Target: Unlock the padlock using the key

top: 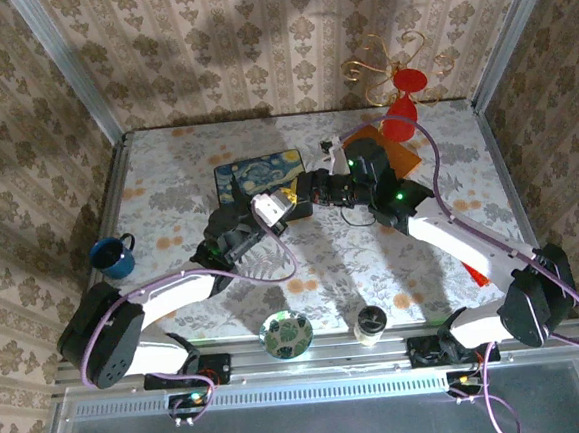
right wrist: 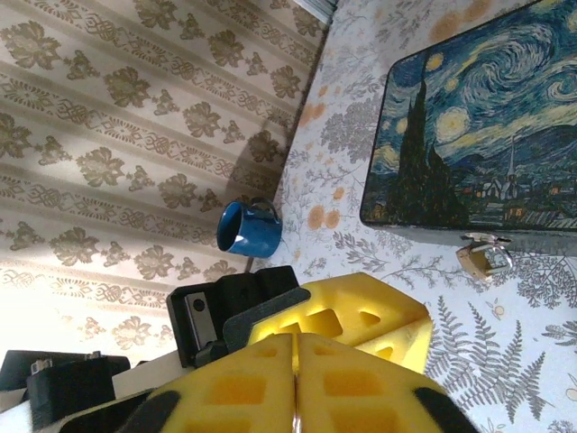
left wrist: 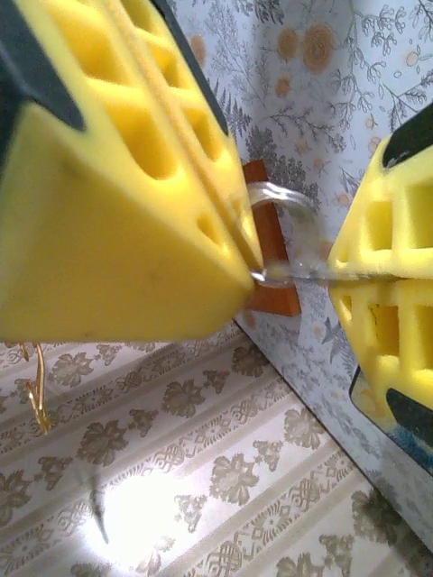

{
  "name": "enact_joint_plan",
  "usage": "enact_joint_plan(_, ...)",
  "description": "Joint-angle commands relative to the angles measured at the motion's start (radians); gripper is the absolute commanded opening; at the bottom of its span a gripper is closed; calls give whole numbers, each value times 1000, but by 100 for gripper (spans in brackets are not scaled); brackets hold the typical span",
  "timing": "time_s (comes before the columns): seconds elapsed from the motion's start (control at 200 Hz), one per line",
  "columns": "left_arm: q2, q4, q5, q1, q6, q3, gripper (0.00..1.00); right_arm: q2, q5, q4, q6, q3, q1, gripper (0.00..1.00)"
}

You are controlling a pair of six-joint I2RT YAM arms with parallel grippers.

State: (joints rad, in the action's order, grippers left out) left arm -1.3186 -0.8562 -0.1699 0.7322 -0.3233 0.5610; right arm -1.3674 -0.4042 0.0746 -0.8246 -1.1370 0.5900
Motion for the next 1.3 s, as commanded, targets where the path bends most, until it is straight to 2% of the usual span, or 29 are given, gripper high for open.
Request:
enact_joint_plan(0.0,36,38,131,7,-173,27,0,59,14,87,31,-3,-7,27)
enact_joint_plan(0.075,33,-8,182,22,-265,30,0,90,29,121,46,-7,-21,35)
enact_joint_plan(0.135,22,-81,181,24,-328,22,0,123,36,129,48,-4,-36,45)
enact_joint_plan(0.245,-2,-170,173,30,-430,21,0,171,25,127,43,10,-57,53)
enact_joint_plan(0.35,-41,-270,187,46,-551,25,0,193,-12,111,21,28,-71,55)
enact_joint_plan(0.45,-113,-442,158,58,-699,3,0,195,-61,72,-10,56,-83,55)
enact_joint_plan(0.54,-168,-441,166,85,-888,24,0,187,-93,33,-28,77,-85,55)
enact_joint_plan(0.605,-196,-442,168,103,-969,32,0,176,-112,0,-42,94,-85,53)
enact_joint_plan(0.665,-206,-443,173,115,-987,39,0,166,-113,-10,-48,103,-85,50)
enact_joint_plan(0.885,-181,-443,190,131,-1017,37,0,153,-111,-13,-42,125,-103,51)
enact_joint_plan(1.021,-188,-444,206,139,-1064,42,0,128,-156,-76,-63,148,-111,50)
enact_joint_plan(1.296,-182,-443,230,147,-1076,42,0,96,-175,-116,-80,165,-111,43)
